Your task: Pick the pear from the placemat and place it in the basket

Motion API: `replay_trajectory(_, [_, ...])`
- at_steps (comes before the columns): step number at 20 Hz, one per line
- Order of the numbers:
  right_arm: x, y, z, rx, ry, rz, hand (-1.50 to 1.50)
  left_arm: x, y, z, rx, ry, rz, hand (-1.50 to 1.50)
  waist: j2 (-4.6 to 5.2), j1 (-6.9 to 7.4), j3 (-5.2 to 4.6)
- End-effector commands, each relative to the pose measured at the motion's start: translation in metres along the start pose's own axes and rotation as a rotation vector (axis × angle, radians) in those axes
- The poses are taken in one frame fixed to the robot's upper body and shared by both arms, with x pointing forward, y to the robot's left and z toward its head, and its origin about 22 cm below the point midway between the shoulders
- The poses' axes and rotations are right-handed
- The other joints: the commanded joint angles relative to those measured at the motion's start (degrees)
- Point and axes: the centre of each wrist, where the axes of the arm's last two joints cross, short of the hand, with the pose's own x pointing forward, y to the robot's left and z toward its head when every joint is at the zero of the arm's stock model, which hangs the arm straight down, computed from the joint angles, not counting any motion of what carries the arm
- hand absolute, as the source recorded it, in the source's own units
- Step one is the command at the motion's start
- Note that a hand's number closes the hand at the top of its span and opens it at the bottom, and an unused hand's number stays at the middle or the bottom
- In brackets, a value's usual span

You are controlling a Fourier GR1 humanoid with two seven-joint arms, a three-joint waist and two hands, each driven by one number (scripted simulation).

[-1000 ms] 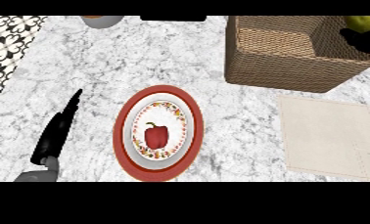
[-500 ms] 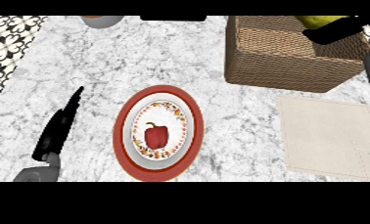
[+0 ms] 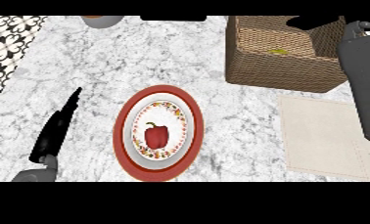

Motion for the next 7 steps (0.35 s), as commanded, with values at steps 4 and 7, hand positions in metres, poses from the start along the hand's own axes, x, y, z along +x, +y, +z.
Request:
replay_trajectory(4, [-0.027,-0.028,0.003,-0.144,0.147,-0.196,-1.5,-0.007,0.001,0.006,0.012,0.017,0.009,0.0,-0.46,-1.36,0.01])
replay_trajectory(7, [-0.059,-0.058,-0.009,-0.215,0.249,-0.228,-1.5,-0.007,0.005,0.008,0.011,0.018,-0.001,0.0,-0.28,-1.01,0.03])
